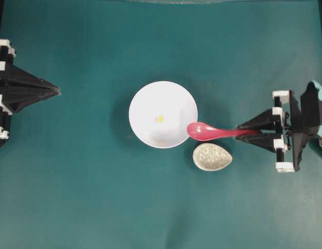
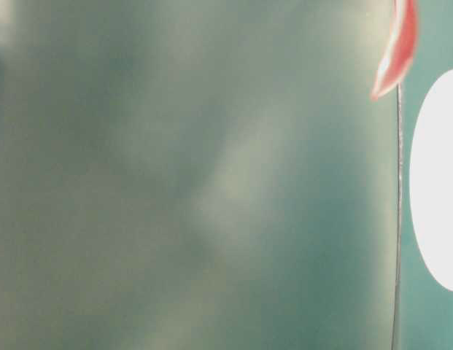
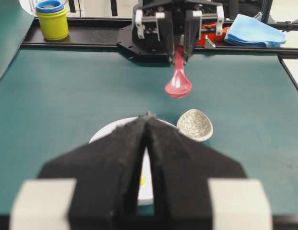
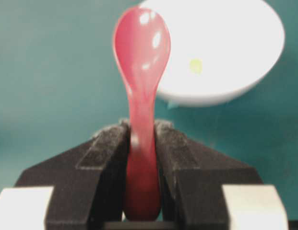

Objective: Scoop the yellow hexagonal prism block from the bowl with a spoon using the right arm.
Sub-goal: 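Lift the red spoon and carry it toward the white bowl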

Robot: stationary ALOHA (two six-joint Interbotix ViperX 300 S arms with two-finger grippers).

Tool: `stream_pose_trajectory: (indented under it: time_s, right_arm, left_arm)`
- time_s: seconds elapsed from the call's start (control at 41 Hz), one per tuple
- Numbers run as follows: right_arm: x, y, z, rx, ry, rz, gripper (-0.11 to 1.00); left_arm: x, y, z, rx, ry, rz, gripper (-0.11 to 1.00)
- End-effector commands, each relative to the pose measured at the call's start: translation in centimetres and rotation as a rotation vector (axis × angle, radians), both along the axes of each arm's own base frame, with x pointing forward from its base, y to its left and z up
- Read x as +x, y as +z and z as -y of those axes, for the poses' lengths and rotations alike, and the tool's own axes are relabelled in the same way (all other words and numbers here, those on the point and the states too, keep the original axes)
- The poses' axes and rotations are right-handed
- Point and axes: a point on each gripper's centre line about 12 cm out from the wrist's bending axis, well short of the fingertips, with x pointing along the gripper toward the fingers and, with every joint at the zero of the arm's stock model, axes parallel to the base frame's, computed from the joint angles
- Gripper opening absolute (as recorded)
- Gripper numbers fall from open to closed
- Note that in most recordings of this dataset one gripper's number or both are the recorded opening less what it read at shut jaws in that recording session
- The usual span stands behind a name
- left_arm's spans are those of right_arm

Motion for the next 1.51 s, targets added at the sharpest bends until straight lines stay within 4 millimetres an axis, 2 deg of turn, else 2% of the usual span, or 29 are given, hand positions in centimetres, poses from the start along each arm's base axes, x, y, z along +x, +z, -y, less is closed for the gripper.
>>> stream_pose_trajectory:
  time_s: [0.0, 0.122, 0.293, 0.634, 0.975, 1.487]
  right_arm:
    - [1.0, 2.5, 0.9, -0.002, 0.000, 0.015, 0.23]
    - [1.7, 4.4, 2.3, -0.003, 0.012, -0.035, 0.23]
    - [2.5, 6.2, 3.9, 0.045, 0.026, -0.125, 0.23]
    - [4.0, 8.2, 5.6, 0.119, 0.100, -0.298, 0.23]
    - [7.3, 8.0, 6.5, 0.079, 0.184, -0.480, 0.23]
    - [11.2, 6.8, 7.9, 0.090, 0.185, -0.701, 0.23]
  left_arm:
    - [0.2, 0.9, 0.0, 0.002, 0.001, 0.024, 0.04]
    - [0.2, 0.8, 0.0, 0.001, 0.001, 0.020, 0.04]
    - [0.2, 0.8, 0.0, 0.002, 0.001, 0.020, 0.04]
    - [0.3, 0.8, 0.0, 0.002, 0.001, 0.020, 0.04]
    - [0.3, 0.8, 0.0, 0.000, 0.001, 0.018, 0.04]
    - [0.3, 0.8, 0.0, 0.002, 0.001, 0.018, 0.04]
